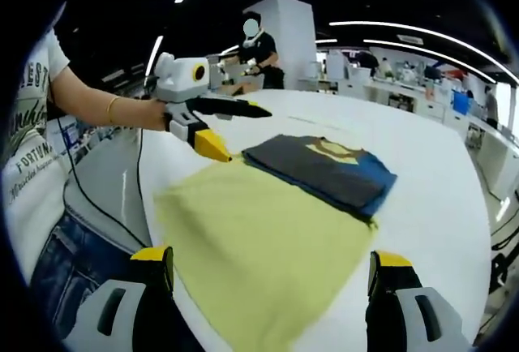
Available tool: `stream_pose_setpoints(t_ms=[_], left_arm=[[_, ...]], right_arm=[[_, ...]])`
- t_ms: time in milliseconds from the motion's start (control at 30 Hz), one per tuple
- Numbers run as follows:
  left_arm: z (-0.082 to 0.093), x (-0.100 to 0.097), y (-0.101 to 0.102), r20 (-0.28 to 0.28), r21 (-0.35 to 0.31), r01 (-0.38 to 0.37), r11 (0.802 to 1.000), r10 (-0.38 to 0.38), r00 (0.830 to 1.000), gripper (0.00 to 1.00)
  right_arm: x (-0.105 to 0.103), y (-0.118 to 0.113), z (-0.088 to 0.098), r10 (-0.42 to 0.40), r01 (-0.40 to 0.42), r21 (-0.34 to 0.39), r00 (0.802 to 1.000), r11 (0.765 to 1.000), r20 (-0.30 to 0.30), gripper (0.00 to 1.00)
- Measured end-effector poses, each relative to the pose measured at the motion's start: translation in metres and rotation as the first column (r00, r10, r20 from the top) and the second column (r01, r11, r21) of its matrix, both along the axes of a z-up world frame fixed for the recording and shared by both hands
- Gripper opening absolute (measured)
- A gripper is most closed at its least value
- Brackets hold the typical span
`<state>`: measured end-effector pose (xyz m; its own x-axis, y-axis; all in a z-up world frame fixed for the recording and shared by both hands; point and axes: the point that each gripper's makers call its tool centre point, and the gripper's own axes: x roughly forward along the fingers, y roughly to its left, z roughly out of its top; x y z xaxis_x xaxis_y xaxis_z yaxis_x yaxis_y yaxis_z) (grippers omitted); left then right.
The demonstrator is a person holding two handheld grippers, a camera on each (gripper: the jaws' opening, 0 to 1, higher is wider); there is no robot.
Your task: Fold the garment on the visible template until the final outline fits inside the template.
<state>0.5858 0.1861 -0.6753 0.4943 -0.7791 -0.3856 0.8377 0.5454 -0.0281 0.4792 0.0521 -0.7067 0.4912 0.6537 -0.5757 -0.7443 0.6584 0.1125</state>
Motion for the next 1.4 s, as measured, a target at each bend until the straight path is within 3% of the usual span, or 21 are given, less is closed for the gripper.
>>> stream_pose_setpoints(t_ms=[433,633,733,933,1033,1100,1267,1400], left_arm=[[-0.011,-0.059,0.057,-0.072,0.025,-0.021,0.999,0.023,0.997,0.99],[-0.032,-0.089,0.081,-0.137,0.087,-0.007,0.996,0.019,0.99,0.95],[-0.047,-0.103,0.095,-0.187,0.129,0.014,0.992,0.011,0.982,0.88],[-0.056,-0.124,0.103,-0.212,0.157,0.064,0.986,-0.029,0.977,0.78],[-0.061,-0.134,0.104,-0.233,0.173,0.1,0.98,-0.058,0.971,0.68],[-0.065,-0.14,0.106,-0.23,0.2,0.126,0.972,-0.078,0.97,0.64],[-0.076,-0.153,0.114,-0.258,0.255,0.173,0.951,-0.106,0.96,0.52],[-0.086,-0.161,0.121,-0.294,0.287,0.193,0.938,-0.105,0.95,0.48]], right_arm=[[-0.016,0.0,-0.008,0.111,-0.114,-0.091,0.993,0.989,-0.036,0.99],[-0.024,0.003,-0.012,0.14,-0.145,-0.104,0.989,0.984,-0.052,0.97],[-0.029,0.003,-0.017,0.158,-0.166,-0.119,0.985,0.979,-0.07,0.95],[-0.039,0.002,-0.023,0.187,-0.2,-0.138,0.977,0.97,-0.1,0.84],[-0.045,0.0,-0.029,0.21,-0.228,-0.164,0.97,0.96,-0.12,0.81],[-0.055,-0.005,-0.036,0.249,-0.279,-0.209,0.956,0.937,-0.158,0.73],[-0.063,-0.009,-0.045,0.26,-0.303,-0.234,0.945,0.924,-0.196,0.61],[-0.07,-0.013,-0.052,0.283,-0.339,-0.255,0.93,0.905,-0.232,0.44]])
